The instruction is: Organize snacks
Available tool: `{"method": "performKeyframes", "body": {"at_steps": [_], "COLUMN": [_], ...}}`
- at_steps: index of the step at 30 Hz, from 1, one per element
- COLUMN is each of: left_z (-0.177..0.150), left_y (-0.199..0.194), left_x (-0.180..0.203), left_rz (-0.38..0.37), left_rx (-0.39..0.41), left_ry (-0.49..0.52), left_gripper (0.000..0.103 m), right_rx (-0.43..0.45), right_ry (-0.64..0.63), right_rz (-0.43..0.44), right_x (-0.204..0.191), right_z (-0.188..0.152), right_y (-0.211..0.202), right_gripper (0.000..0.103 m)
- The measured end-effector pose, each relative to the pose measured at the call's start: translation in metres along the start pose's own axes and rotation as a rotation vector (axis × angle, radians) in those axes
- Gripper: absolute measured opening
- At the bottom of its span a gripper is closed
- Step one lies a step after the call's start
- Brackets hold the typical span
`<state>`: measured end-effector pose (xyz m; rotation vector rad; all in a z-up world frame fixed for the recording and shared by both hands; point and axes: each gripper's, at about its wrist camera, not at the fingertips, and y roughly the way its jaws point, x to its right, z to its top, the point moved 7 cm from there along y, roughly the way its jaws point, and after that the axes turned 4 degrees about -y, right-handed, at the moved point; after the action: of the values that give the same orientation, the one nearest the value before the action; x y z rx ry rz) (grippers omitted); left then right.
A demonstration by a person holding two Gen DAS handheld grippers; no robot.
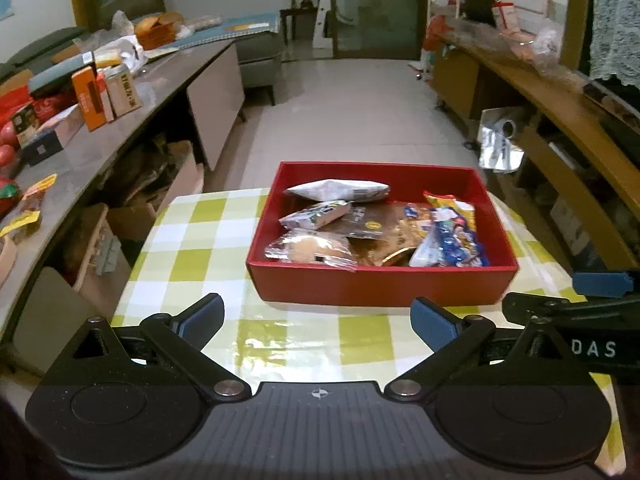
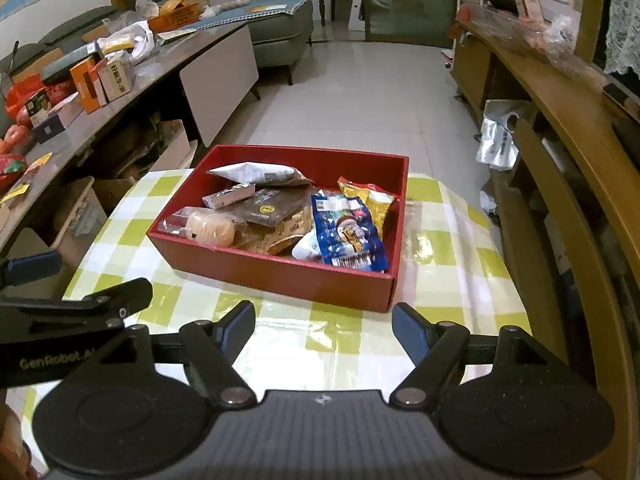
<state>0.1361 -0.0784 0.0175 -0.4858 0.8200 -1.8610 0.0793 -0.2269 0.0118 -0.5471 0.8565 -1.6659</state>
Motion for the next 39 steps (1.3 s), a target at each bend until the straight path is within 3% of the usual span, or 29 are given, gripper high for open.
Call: {"method": "performKeyframes", "body": {"at_steps": [8, 13, 25, 39], "left_z": [-0.011, -0.013, -0.019, -0.02], "left_y": [-0.008, -0.015, -0.027, -0.028], "left_x": [0.0, -0.004, -0.005, -0.006], "left_rz": [-0.064, -0.011, 0.04, 0.063], "left_rx": [-0.009, 0.019, 0.073, 0.08], "left_ry": [-0.025, -0.026, -0.007, 0.002], "left_gripper": [0.103, 0.103, 0.103, 0.103], "right_rx": [0.017, 0.031, 0.035, 0.027], "right_ry": [0.009, -0.009, -0.035, -0.039], "right_rz": [0.006, 0.016, 0.03, 0.032], "right_x": [-0.002, -0.01, -0.015, -0.016], "right_z": [-0.009, -0.014, -0.018, -0.02], "right_y": [-0.015, -0.024, -0.028, -0.027], "right_gripper": [0.085, 0.085, 0.087, 0.088]}}
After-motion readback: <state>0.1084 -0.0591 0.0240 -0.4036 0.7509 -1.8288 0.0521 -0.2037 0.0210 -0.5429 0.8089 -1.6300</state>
